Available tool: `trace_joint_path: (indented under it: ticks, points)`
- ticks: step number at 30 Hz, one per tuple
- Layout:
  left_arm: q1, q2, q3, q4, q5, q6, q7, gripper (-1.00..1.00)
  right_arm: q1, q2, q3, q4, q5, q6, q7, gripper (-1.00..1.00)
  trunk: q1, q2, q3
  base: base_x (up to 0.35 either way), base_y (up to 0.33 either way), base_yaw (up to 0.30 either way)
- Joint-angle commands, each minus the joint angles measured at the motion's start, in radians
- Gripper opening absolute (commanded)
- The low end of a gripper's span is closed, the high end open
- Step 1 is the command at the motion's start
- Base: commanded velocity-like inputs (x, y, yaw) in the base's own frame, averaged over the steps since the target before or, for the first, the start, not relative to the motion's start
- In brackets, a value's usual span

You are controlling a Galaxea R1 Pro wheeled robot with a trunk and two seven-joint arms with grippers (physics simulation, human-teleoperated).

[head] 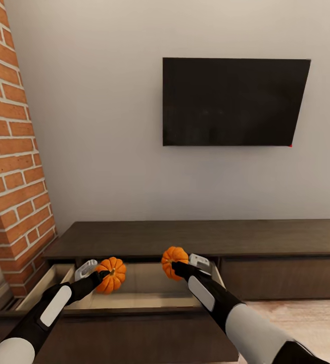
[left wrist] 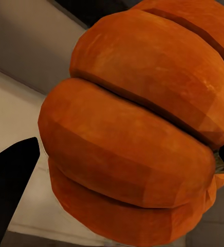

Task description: Place each of the two pumpkins and all three candles from the living room inside a cabinet in the living room (use any cabinet), then make sure every cabinet is closed, and position the cauldron so it is next to a table in the living room.

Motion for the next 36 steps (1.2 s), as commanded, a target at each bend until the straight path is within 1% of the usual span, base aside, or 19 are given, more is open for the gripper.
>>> trace_joint_path:
  ticks: [1, 10, 15, 24, 28, 31, 33, 36]
  points:
    - [-0.001, 0.001, -0.003, -0.001, 0.002, 0.001, 0.004, -1.0, -0.004, 0.002, 0.006, 0.009, -0.003, -0.001, -0.003, -1.0, 0.0, -0.001, -0.001, 0.174, 0.0, 0.0]
    - [-0.001, 0.001, -0.001, -0.001, 0.002, 0.0, 0.004, -1.0, -0.006, 0.005, 0.006, 0.023, -0.002, -0.003, 0.007, -1.0, 0.0, -0.001, -0.001, 0.038, 0.0, 0.0]
    - [-0.001, 0.001, -0.001, -0.001, 0.002, 0.0, 0.004, -1.0, -0.006, 0.005, 0.006, 0.024, -0.002, -0.002, 0.007, -1.0, 0.0, -0.001, -0.001, 0.161, 0.0, 0.0]
    - [-0.001, -0.001, -0.001, -0.001, 0.002, -0.008, 0.004, -1.0, -0.006, 0.005, 0.006, 0.024, -0.002, -0.002, 0.007, -1.0, 0.0, -0.001, -0.001, 0.013, 0.0, 0.0]
    - [-0.001, -0.001, -0.001, 0.0, -0.001, -0.01, 0.006, -1.0, -0.006, 0.005, 0.006, 0.024, -0.002, -0.002, 0.008, -1.0, 0.002, -0.001, -0.017, 0.0, 0.0, 0.0]
    - [-0.001, -0.001, -0.001, 0.002, -0.016, -0.026, 0.013, -1.0, -0.006, 0.005, 0.006, 0.025, -0.002, 0.001, 0.014, -1.0, 0.003, -0.002, -0.028, 0.0, 0.0, 0.0]
    - [-0.001, -0.011, -0.002, 0.002, -0.03, -0.037, 0.032, -1.0, -0.006, 0.005, 0.006, 0.025, -0.002, 0.002, 0.016, -1.0, 0.004, -0.003, -0.036, 0.0, 0.0, 0.0]
    - [-0.001, -0.043, -0.003, 0.002, -0.058, -0.056, 0.086, -1.0, -0.006, 0.005, 0.006, 0.026, -0.002, 0.004, 0.018, -1.0, 0.006, -0.003, -0.048, 0.0, 0.0, 0.0]
